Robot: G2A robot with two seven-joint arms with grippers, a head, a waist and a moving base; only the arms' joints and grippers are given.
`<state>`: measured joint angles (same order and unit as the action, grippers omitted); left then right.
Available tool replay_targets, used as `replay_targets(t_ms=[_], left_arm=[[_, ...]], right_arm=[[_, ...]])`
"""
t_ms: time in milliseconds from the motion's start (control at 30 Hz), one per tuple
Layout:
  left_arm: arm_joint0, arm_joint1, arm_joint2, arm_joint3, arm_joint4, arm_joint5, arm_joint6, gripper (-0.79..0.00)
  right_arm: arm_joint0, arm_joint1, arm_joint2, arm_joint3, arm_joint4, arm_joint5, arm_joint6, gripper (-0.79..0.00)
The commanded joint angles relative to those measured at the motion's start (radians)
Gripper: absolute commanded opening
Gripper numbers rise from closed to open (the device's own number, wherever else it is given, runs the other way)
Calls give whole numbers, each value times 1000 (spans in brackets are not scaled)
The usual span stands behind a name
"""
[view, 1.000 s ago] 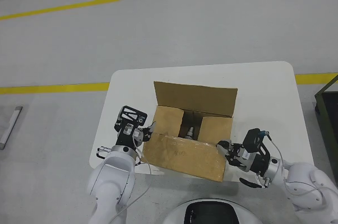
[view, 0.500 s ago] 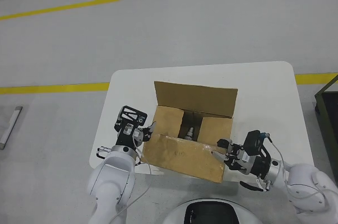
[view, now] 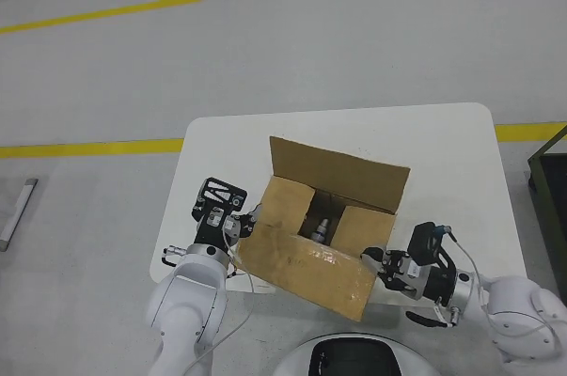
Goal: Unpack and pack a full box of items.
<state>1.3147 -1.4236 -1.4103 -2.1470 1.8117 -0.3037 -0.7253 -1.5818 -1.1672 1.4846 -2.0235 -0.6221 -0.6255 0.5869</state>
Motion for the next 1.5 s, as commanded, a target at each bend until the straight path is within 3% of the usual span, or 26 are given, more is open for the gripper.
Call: replay_targets(t_ms=[0, 333, 633, 767, 933, 1467], left_arm=[[0, 0, 0, 0, 0, 0, 0, 0], [6, 3, -2, -20, -8, -6, 24, 0], [4, 8, -3, -17, 0, 7, 17, 0], [1, 9, 1, -12, 3, 10, 17, 0], [-4, 11, 5, -8, 3, 10, 13, 0], [-15, 18, 8, -1, 5, 15, 12, 0]], right_arm=[[1, 3, 8, -5, 25, -10, 0, -785], [19, 22, 13, -34, 108, -110, 67, -785], [20, 39, 1, 0, 208, -116, 141, -782], [25, 48, -9, 7, 247, -128, 192, -597], [32, 58, -13, 15, 296, -122, 226, -529], [72, 79, -70, 59, 345, -70, 282, -536]])
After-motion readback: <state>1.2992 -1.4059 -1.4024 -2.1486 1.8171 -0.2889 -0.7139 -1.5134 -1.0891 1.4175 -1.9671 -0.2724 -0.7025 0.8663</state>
